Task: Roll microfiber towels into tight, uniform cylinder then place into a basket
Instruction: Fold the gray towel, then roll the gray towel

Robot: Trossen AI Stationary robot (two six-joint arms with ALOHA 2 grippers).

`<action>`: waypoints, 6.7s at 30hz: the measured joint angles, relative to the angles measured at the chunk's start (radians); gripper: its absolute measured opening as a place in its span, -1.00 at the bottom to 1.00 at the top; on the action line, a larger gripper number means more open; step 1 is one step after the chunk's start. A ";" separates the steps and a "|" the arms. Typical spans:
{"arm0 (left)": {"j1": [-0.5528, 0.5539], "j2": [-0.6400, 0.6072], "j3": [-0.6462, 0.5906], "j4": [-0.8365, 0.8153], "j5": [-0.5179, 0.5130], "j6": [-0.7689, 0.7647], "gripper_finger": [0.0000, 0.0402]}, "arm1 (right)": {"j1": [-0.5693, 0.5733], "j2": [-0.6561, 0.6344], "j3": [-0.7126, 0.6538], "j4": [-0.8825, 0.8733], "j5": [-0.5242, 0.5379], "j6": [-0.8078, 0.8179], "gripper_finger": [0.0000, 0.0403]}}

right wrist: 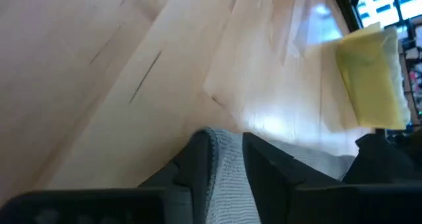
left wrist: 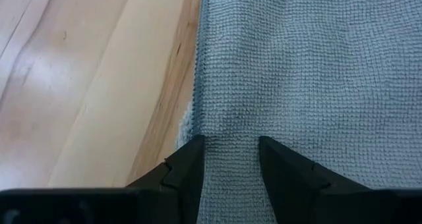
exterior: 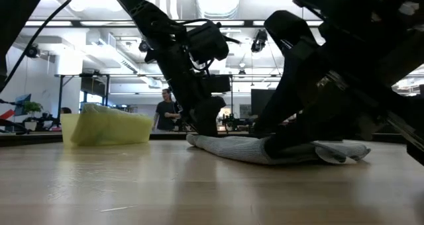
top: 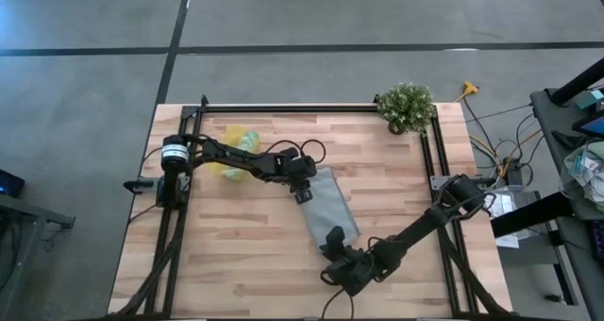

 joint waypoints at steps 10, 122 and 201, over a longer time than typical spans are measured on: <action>0.000 0.000 -0.011 0.004 0.000 0.000 -0.35 | 0.013 0.000 0.001 -0.015 -0.050 -0.014 -0.94; -0.710 -0.038 -0.032 0.111 -0.266 -0.017 -0.35 | -0.065 -0.084 -0.004 -0.624 -0.255 -0.011 -0.94; -0.698 0.115 0.025 0.480 -0.315 0.340 -0.35 | -0.178 -0.323 -0.530 0.422 -0.892 0.851 -0.96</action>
